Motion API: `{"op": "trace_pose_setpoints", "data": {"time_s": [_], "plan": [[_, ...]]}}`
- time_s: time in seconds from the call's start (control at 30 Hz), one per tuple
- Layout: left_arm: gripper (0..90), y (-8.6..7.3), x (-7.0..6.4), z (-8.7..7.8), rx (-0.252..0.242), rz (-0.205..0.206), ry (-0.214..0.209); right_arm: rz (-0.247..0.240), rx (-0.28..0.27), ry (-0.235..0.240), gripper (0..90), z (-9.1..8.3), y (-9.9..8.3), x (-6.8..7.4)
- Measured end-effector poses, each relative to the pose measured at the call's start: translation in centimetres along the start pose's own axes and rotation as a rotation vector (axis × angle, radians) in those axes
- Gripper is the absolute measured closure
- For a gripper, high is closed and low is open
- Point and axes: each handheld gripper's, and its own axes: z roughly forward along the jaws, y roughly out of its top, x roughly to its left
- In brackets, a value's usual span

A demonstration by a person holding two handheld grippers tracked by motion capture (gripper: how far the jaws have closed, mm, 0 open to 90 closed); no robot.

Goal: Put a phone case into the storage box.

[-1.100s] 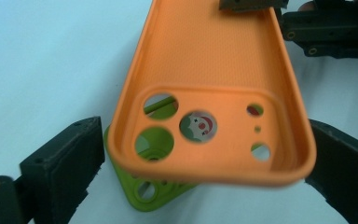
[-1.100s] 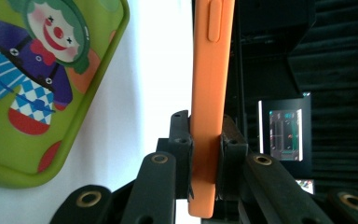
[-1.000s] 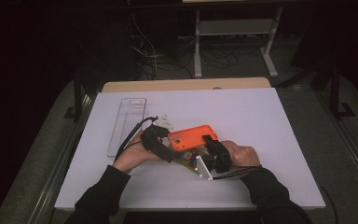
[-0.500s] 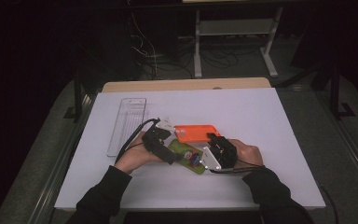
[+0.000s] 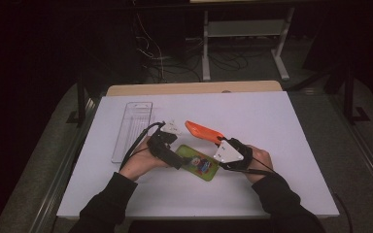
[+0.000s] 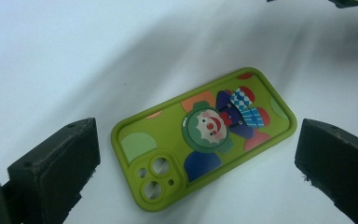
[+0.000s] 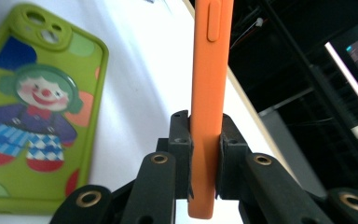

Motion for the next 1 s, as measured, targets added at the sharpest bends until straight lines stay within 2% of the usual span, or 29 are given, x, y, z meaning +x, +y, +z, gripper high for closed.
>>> {"op": "trace_pose_setpoints", "data": {"time_s": [0.13, 0.2, 0.23, 0.27, 0.3, 0.33, 0.37, 0.47, 0.63, 0.67, 0.7, 0.73, 0.77, 0.9, 0.97, 1.0], "plan": [[0.0, 0.0, 0.0, -0.1, -0.011, 0.000, 0.003, 0.088, -0.008, 0.046, 78.0, 0.0, -0.1, -0.5], [0.0, 0.0, 0.2, -0.2, -0.002, 0.013, 0.006, 0.156, -0.011, 0.077, 78.0, 0.0, -0.2, -0.7], [0.0, 0.0, 0.2, -0.2, 0.003, 0.018, 0.005, 0.220, -0.015, 0.095, 78.0, 0.0, -0.2, -0.7], [0.0, 0.0, 0.1, -0.2, -0.002, 0.007, 0.004, 0.234, -0.023, 0.107, 78.0, 0.1, -0.2, -0.9], [0.0, 0.0, 0.2, -0.2, -0.001, 0.004, 0.004, 0.272, -0.028, 0.123, 78.0, 0.1, -0.3, -1.0], [0.0, 0.0, 0.1, -0.2, -0.007, -0.004, 0.004, 0.281, -0.028, 0.132, 78.0, 0.2, -0.3, -1.2], [0.0, 0.0, 0.2, -0.2, -0.010, -0.001, 0.009, 0.327, -0.022, 0.153, 78.0, 0.3, -0.4, -1.3], [0.0, -0.1, 0.3, -0.3, -0.011, 0.003, 0.014, 0.426, -0.009, 0.199, 78.0, 0.4, -0.6, -1.5], [0.0, -0.1, 0.3, -0.3, -0.016, 0.005, 0.018, 0.541, 0.004, 0.256, 78.1, 0.7, -1.3, -2.1], [0.0, -0.1, 0.3, -0.3, -0.022, -0.007, 0.017, 0.564, -0.001, 0.267, 78.1, 0.7, -1.4, -2.2], [0.0, -0.1, 0.3, -0.2, -0.049, -0.030, 0.015, 0.580, -0.008, 0.271, 78.1, 0.8, -1.5, -2.3], [0.0, -0.1, 0.3, -0.3, -0.051, -0.030, 0.015, 0.617, -0.011, 0.291, 78.1, 0.9, -1.7, -2.5], [0.0, -0.1, 0.5, -0.5, -0.033, -0.007, 0.016, 0.643, -0.016, 0.300, 78.1, 0.9, -1.7, -2.6], [0.0, 0.0, 0.6, -0.7, -0.057, -0.013, 0.023, 0.763, -0.029, 0.346, 78.2, 1.0, -2.0, -2.7], [0.0, 0.0, 0.6, -0.8, -0.072, -0.025, 0.024, 0.799, -0.036, 0.364, 78.2, 1.2, -2.2, -2.8], [0.0, 0.1, 0.7, -0.8, -0.078, -0.027, 0.018, 0.800, -0.030, 0.360, 78.2, 1.2, -2.2, -2.7]]}}
